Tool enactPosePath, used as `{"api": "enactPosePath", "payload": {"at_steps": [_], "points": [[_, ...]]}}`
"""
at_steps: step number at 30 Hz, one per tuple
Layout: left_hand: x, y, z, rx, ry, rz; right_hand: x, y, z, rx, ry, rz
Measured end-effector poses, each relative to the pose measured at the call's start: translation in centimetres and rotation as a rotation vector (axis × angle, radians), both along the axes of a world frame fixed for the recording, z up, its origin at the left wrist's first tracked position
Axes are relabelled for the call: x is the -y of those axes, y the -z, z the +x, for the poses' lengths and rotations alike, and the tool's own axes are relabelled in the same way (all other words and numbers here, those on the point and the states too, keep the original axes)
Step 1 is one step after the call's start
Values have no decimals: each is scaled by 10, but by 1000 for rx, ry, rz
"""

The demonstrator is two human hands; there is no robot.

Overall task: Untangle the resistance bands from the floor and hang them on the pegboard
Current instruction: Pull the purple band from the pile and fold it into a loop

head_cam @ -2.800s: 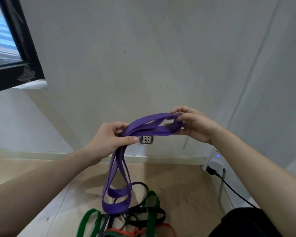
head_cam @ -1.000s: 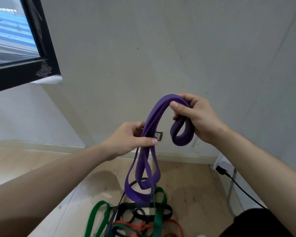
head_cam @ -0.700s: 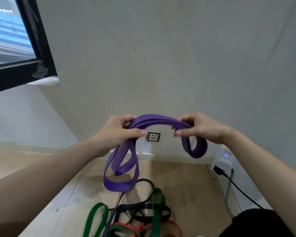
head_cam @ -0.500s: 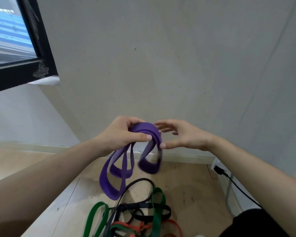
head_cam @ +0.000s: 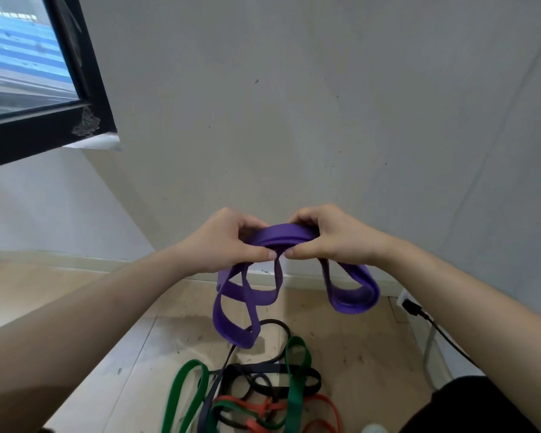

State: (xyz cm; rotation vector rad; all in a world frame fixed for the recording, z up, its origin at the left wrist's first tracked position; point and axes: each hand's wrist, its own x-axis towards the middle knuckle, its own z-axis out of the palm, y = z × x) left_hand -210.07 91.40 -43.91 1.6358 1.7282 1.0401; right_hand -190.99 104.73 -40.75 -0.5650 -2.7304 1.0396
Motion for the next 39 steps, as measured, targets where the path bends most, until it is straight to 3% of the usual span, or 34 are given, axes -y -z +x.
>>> {"api": "enactPosePath", "payload": {"at_steps": [7, 12, 15, 20, 26, 39], "points": [[-1, -18, -5, -255, -41, 41, 0, -5, 1, 69, 20, 102], [0, -25, -5, -346, -62, 48, 1, -6, 3, 75, 31, 26], [-1, -19, -3, -246, -31, 86, 0, -7, 7, 12, 27, -84], [-3, -10, 4, -23, -22, 134, 2, -4, 9, -262, 31, -364], [-3, -8, 15, 416, 13, 136, 6, -7, 8, -482, 61, -414], [-13, -38, 43, 384, -60, 253, -5, -49, 16, -786, 151, -495]]}}
